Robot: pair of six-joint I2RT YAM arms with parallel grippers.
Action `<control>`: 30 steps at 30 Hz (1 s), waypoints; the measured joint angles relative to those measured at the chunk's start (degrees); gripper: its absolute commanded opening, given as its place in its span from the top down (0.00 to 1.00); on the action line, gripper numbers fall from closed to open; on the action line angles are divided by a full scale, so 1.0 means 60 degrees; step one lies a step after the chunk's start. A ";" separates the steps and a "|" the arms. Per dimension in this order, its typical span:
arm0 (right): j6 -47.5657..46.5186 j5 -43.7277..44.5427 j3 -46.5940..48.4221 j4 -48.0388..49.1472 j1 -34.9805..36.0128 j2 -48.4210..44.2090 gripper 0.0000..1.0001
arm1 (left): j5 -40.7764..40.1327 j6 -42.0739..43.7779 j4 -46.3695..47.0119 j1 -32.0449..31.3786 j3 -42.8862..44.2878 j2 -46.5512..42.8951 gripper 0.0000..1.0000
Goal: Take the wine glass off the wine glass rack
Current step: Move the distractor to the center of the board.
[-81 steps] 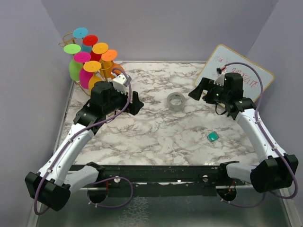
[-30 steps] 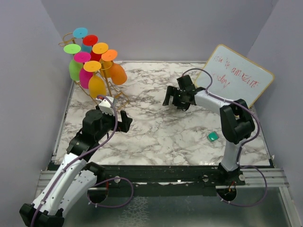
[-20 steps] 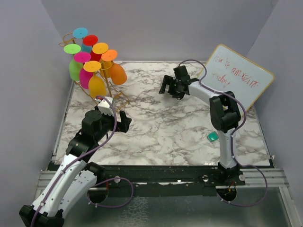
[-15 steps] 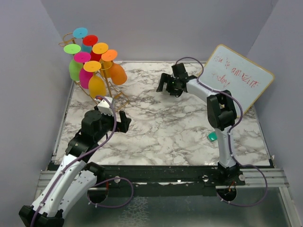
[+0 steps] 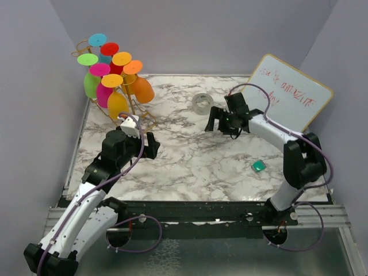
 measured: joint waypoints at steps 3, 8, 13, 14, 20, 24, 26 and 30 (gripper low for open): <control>0.0306 0.0321 -0.1548 -0.0113 0.0000 -0.1326 0.00 | 0.0004 0.0000 0.0058 0.0004 0.0026 0.0200 0.01; 0.0863 0.1031 -0.3523 -0.0612 0.0000 -0.2943 0.00 | 0.0015 -0.0018 0.0215 0.0004 0.0026 0.0335 0.01; 0.1384 0.2069 -0.4448 -0.1271 0.0000 -0.3807 0.00 | 0.0040 -0.0058 0.0321 0.0004 0.0026 0.0430 0.01; 0.1446 0.2317 -0.4557 -0.1359 0.0000 -0.3865 0.00 | 0.0047 -0.0073 0.0331 0.0004 0.0026 0.0444 0.01; 0.1745 0.3421 -0.4823 -0.1818 0.0000 -0.3836 0.00 | 0.0084 -0.0080 0.0408 0.0004 0.0026 0.0477 0.01; 0.1945 0.3985 -0.4900 -0.1963 -0.0018 -0.3789 0.00 | 0.0084 -0.0084 0.0423 0.0000 0.0026 0.0474 0.01; 0.2073 0.4233 -0.4947 -0.2098 -0.0076 -0.3770 0.00 | 0.0080 -0.0084 0.0423 0.0004 0.0026 0.0463 0.01; 0.2320 0.4557 -0.4976 -0.2371 -0.0331 -0.3748 0.00 | 0.0080 -0.0084 0.0423 0.0000 0.0026 0.0386 0.01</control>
